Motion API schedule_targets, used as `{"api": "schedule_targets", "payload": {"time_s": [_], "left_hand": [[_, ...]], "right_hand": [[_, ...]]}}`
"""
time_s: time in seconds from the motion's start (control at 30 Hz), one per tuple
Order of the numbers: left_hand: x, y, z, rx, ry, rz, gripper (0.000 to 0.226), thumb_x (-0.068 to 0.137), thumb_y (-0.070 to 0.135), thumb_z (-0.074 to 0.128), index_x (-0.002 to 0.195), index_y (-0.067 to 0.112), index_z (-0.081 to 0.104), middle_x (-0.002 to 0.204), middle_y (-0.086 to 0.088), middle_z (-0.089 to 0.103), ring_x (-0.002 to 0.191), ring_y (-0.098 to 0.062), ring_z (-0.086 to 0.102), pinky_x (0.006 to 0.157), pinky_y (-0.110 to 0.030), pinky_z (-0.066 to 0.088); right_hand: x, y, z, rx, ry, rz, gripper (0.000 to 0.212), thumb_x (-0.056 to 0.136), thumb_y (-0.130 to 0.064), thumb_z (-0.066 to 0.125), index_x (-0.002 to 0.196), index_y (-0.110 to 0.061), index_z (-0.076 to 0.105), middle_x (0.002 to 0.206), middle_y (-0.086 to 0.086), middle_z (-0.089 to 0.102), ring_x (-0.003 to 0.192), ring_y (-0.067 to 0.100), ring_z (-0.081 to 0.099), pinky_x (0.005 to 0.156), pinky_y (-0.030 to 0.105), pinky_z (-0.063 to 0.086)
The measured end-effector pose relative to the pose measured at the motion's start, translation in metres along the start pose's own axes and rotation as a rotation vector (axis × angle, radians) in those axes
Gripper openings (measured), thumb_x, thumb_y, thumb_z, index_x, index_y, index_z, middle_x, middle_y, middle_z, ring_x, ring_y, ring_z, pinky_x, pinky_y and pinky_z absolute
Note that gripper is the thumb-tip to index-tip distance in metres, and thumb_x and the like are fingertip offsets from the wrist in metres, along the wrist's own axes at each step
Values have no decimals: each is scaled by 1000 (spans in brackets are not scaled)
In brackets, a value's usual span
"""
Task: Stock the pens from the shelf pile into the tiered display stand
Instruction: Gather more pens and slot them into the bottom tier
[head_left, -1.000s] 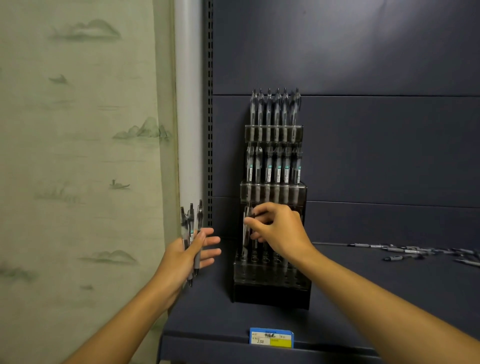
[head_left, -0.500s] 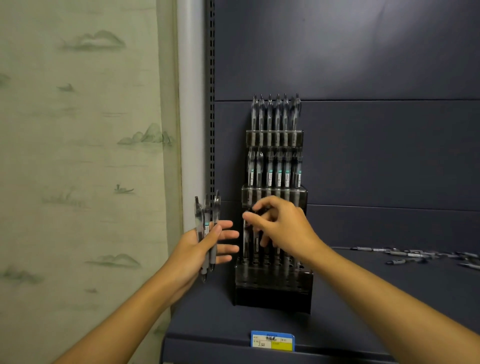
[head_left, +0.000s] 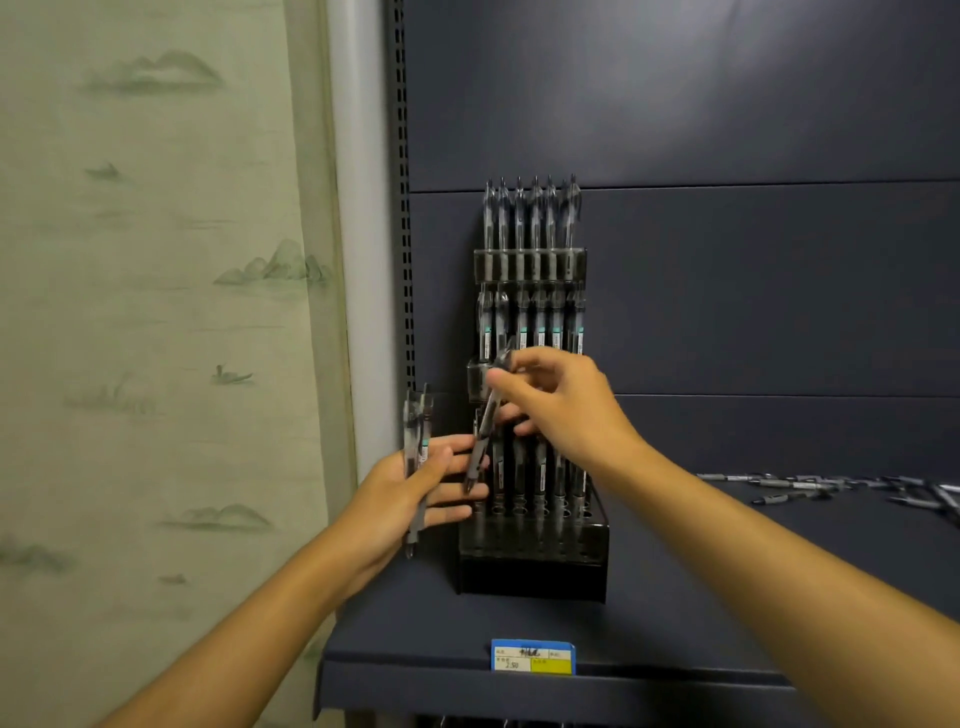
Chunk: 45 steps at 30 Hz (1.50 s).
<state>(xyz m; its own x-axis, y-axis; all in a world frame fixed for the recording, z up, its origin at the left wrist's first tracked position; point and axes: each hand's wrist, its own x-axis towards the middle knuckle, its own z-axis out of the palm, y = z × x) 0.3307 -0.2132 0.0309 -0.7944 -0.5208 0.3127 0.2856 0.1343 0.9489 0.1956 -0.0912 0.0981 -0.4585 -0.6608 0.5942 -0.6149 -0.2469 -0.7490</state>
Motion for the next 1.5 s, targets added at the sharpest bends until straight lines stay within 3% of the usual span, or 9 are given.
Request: {"api": "schedule_targets", "payload": {"time_s": [0.2, 0.7, 0.93, 1.27, 1.37, 1.5], "left_hand": [[-1, -4, -27, 41, 128, -8, 30, 101, 25, 45, 123, 14, 63, 111, -3, 75, 98, -23, 73, 78, -28, 61], [-15, -20, -31, 165, 147, -70, 25, 102, 24, 45, 116, 19, 65, 105, 2, 77, 93, -19, 74, 72, -25, 60], [-12, -19, -28, 161, 152, -72, 24, 103, 22, 45, 115, 19, 66, 104, 1, 77, 91, -17, 74, 74, -27, 60], [-2, -10, -17, 99, 123, -30, 23, 102, 21, 45, 114, 16, 65, 100, 1, 77, 83, -13, 74, 71, -26, 60], [-1, -6, -14, 98, 119, -20, 23, 102, 21, 46, 113, 16, 65, 104, -2, 77, 83, -13, 74, 69, -25, 60], [2, 3, -6, 98, 79, -7, 24, 101, 24, 46, 114, 18, 65, 107, -3, 76, 86, -15, 74, 68, -25, 59]], "right_hand": [[8, 7, -19, -17, 150, 37, 9, 90, -26, 71, 94, -18, 68, 83, 2, 76, 68, 14, 74, 64, 27, 61], [-6, 43, 5, -181, 85, 99, 16, 90, -31, 70, 100, -18, 69, 82, -2, 75, 65, 7, 72, 67, 31, 62], [-10, 49, 16, -295, -41, 107, 15, 91, -33, 68, 100, -21, 72, 84, -3, 75, 66, 8, 72, 73, 34, 62], [-14, 59, 11, -460, -37, 140, 28, 83, -55, 70, 90, -28, 68, 74, -8, 73, 64, 3, 70, 74, 36, 61], [-13, 50, 4, -382, -29, 123, 25, 85, -49, 70, 89, -25, 70, 76, -6, 74, 64, 3, 71, 76, 34, 60], [-11, 26, 4, -293, -82, 8, 20, 87, -42, 71, 97, -24, 73, 84, -8, 75, 80, -1, 69, 79, 21, 56]]}}
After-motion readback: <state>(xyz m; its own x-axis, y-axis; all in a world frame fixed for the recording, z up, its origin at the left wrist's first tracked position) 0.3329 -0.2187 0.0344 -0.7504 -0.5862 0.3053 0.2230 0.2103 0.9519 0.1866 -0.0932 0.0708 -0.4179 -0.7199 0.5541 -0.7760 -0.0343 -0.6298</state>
